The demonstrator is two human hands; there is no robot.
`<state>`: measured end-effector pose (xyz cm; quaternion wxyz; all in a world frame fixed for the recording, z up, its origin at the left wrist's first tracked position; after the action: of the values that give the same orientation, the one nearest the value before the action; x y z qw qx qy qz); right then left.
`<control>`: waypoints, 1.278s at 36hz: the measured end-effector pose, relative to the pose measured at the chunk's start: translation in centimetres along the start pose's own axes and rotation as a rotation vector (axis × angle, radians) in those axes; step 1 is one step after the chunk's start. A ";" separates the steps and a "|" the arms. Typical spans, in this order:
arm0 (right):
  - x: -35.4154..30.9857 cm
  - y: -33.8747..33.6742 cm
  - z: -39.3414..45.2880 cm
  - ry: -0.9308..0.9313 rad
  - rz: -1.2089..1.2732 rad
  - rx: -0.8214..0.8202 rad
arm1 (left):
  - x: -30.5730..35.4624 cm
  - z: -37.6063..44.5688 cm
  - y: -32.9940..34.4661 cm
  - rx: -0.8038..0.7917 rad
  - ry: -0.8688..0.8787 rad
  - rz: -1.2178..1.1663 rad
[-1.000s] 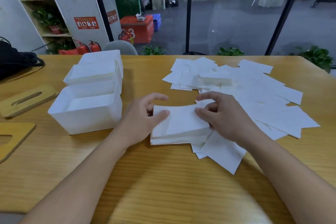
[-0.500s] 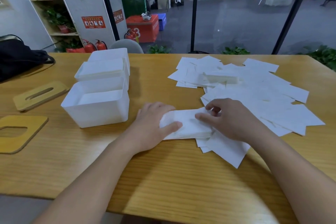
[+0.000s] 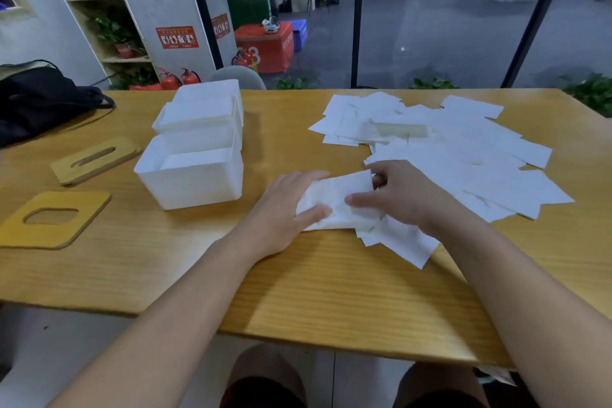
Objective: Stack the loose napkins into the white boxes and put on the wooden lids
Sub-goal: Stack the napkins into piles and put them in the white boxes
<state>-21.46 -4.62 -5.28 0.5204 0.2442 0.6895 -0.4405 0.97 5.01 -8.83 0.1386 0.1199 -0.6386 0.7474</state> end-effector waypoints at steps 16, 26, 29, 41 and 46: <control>-1.2 3.1 -6.7 -0.175 0.323 0.207 | 2.1 -4.6 -1.8 0.218 -0.356 -0.996; 0.1 5.8 -10.0 -0.222 0.427 0.187 | 4.3 -9.5 -1.3 0.338 -0.300 -0.741; 0.4 6.3 -10.6 -0.202 0.417 0.152 | 4.4 -9.8 -1.3 0.353 -0.322 -0.764; 1.1 7.3 -12.1 -0.237 0.506 0.202 | 6.6 -10.3 -0.3 0.433 -0.320 -0.835; 1.2 7.4 -12.2 -0.213 0.469 0.171 | 6.9 -10.4 -0.4 0.321 -0.337 -0.745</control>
<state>-22.07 9.42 -8.13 0.6552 0.3929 0.5158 -0.3877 -5.36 15.74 -7.57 0.2720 0.4823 -0.4412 0.7062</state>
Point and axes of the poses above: each hand's wrist, its own z-axis towards the middle knuckle, its own y-axis out of the palm, x = y × z, the point moved 1 cm from there along z, towards the middle knuckle, and after that the axes turned 14 degrees about z, right-handed, at the moved point
